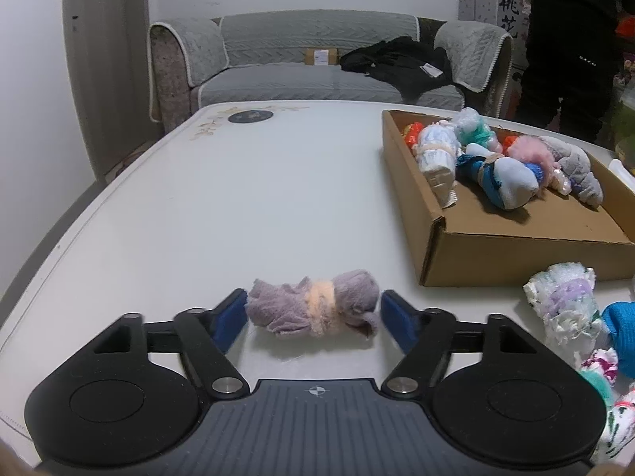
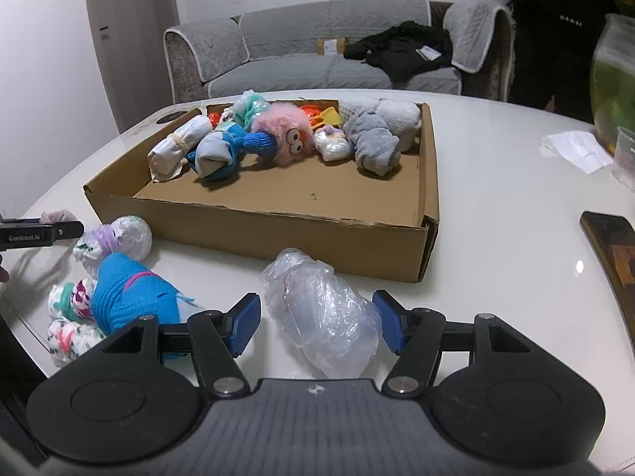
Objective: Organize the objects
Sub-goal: 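Grasp the lilac cloth bundle with the left tool while the right tool grasps the clear plastic bag, then carry the lilac bundle and clear bag into the box and lower them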
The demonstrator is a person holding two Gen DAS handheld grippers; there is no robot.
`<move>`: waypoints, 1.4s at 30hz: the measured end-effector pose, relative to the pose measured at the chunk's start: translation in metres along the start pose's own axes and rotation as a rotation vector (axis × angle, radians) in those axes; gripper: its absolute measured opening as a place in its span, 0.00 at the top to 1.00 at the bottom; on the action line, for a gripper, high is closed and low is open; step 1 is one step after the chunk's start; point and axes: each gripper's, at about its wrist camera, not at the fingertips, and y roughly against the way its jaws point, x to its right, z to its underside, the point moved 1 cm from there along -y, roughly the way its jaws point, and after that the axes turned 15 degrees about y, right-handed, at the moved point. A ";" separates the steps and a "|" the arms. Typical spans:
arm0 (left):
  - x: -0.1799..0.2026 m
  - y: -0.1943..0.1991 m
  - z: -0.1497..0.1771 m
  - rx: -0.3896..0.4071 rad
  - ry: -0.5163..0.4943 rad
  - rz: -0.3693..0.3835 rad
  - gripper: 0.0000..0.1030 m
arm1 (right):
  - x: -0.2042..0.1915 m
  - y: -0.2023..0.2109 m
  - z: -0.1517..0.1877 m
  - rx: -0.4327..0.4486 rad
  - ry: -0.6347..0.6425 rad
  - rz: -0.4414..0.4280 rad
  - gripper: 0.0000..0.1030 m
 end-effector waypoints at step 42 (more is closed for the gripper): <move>0.083 0.037 -0.104 -0.013 -0.316 0.231 0.35 | 0.009 0.031 -0.122 0.217 0.246 -0.199 0.66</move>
